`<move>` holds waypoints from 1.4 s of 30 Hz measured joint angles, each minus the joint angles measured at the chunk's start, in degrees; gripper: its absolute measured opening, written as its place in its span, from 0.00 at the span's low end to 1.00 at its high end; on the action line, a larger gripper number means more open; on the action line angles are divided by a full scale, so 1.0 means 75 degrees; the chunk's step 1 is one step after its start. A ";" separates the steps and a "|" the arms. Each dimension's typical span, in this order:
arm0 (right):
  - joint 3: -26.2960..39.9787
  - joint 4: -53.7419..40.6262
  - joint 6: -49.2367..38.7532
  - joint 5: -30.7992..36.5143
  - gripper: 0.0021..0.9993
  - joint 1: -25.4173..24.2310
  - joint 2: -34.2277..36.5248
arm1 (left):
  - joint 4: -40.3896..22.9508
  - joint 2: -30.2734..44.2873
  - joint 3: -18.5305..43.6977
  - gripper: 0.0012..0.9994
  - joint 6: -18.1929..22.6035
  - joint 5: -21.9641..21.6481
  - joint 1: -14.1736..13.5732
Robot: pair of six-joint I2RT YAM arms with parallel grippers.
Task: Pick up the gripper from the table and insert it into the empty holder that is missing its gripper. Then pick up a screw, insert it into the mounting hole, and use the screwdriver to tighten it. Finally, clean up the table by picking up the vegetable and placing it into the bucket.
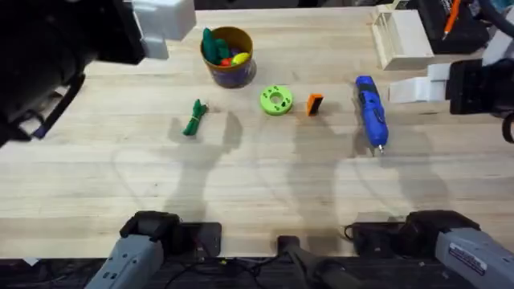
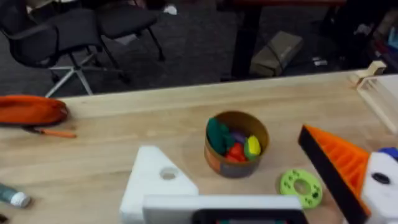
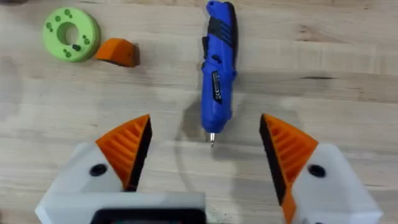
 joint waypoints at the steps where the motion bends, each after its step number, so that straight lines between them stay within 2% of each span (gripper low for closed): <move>1: 0.0000 -0.0001 0.0000 0.0000 0.99 0.0000 -0.0001 | 0.0081 0.0063 0.0000 0.99 0.0023 0.0000 -0.0002; 4: 0.0000 0.0000 0.0000 0.0000 0.99 0.0000 -0.0003 | 0.0252 0.0281 -0.0006 0.99 0.0107 0.0009 0.0032; 6: 0.0000 -0.0003 0.0000 0.0000 0.99 0.0000 -0.0003 | 0.0260 0.0204 -0.0015 0.99 0.0142 0.0078 0.0220; 7: 0.0000 -0.0001 0.0000 0.0000 0.99 0.0000 -0.0003 | 0.0348 -0.0064 -0.0068 0.99 0.0166 0.0332 0.0747; 9: 0.0000 0.0000 0.0000 0.0000 0.99 0.0000 -0.0003 | 0.0514 -0.0317 -0.0189 0.99 0.0202 0.0450 0.0983; 14: 0.0000 0.0000 0.0000 0.0001 0.99 0.0000 -0.0001 | 0.1455 -0.1068 -0.1064 0.99 0.0457 0.0669 0.0821; 20: 0.0000 0.0000 0.0000 0.0000 0.99 0.0000 -0.0003 | 0.3011 -0.1797 -0.2937 0.99 0.0577 0.0912 0.0676; 23: 0.0000 -0.0003 0.0000 0.0000 0.99 0.0000 0.0000 | 0.3464 -0.2240 -0.3759 0.99 0.0597 0.1147 0.0676; 26: 0.0000 -0.0002 -0.0001 0.0000 0.99 0.0000 0.0000 | 0.3674 -0.2912 -0.4471 0.99 0.0597 0.1389 0.0676; 34: 0.0000 -0.0003 0.0000 0.0000 0.99 0.0000 -0.0003 | 0.4135 -0.4725 -0.5718 0.99 0.0598 0.1867 0.0676; 42: 0.0000 0.0000 0.0000 0.0000 0.99 0.0000 0.0000 | 0.4663 -0.5709 -0.6572 0.99 0.0597 0.2465 0.0676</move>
